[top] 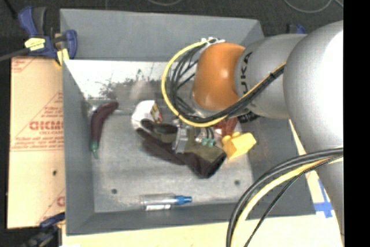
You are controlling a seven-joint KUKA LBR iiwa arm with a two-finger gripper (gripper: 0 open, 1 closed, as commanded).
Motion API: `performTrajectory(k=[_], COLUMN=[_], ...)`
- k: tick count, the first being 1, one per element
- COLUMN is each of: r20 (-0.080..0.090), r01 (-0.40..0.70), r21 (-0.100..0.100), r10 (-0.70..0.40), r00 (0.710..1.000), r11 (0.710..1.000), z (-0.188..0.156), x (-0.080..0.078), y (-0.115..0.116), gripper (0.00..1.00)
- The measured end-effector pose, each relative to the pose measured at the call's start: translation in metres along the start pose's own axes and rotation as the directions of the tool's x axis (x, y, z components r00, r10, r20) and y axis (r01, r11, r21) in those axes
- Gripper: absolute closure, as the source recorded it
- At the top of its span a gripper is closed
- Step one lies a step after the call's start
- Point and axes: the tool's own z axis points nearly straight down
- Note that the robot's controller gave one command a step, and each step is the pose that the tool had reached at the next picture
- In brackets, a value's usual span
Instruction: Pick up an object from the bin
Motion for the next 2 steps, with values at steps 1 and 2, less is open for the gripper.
performTrajectory(k=[1,2], r20=[0.001,0.001], r01=[-0.009,-0.009], r21=[0.000,0.000], r10=[0.009,0.009], r00=[1.000,1.000], r11=[1.000,1.000], z=[-0.1173,-0.1172], x=[-0.0034,-0.0034], y=[-0.0011,-0.0011], gripper=[1.00,1.00])
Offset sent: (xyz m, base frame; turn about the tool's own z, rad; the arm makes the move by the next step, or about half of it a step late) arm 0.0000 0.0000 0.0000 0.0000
